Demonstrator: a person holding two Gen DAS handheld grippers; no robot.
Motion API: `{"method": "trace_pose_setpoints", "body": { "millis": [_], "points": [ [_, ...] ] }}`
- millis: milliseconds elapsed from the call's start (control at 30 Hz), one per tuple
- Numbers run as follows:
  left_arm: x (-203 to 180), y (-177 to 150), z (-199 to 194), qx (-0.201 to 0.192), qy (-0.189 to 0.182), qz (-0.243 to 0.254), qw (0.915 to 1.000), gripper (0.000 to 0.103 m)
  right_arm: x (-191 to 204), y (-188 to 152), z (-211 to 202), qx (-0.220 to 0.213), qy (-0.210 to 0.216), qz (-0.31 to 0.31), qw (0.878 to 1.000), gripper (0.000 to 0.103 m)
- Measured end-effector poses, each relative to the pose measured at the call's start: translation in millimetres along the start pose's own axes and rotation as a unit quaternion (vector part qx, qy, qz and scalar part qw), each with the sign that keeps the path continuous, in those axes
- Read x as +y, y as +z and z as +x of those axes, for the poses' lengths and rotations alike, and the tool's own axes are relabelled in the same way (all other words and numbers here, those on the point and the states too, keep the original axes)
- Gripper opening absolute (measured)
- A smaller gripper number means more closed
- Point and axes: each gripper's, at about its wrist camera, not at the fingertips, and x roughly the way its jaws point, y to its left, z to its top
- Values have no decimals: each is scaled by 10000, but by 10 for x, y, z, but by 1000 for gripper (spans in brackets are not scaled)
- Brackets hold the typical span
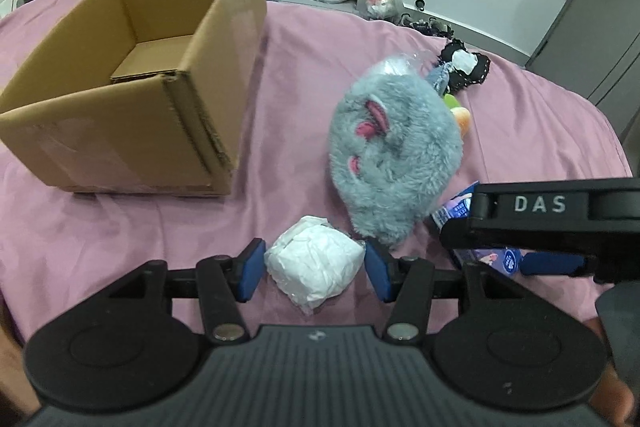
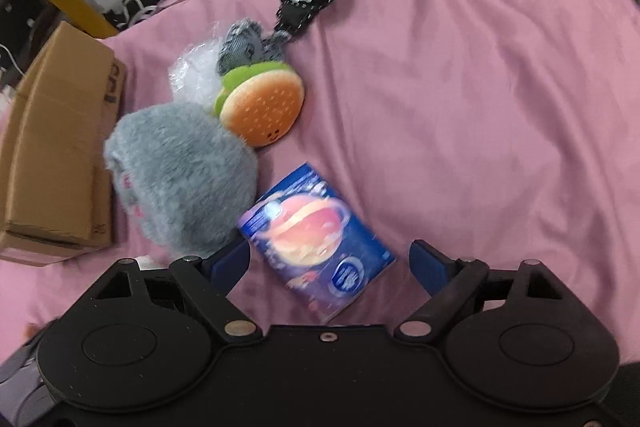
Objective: Organize soft objects
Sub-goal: 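Close the left tool on the tissue ball while the right tool grasps the tissue pack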
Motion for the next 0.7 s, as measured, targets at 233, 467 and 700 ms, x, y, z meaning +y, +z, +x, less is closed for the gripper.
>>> {"method": "trace_pose_setpoints", "body": {
  "millis": [233, 467, 700],
  "points": [
    [86, 7, -105, -125, -24, -117, 9999, 53, 246, 46, 112, 110, -408, -817, 9958, 87],
    [190, 27, -200, -240, 0, -238, 9994, 53, 209, 7, 58, 12, -252, -728, 9970, 60],
    [227, 32, -413, -462, -69, -140, 9988, 53, 130, -134, -244, -444, -162, -465, 9978, 59]
  ]
}}
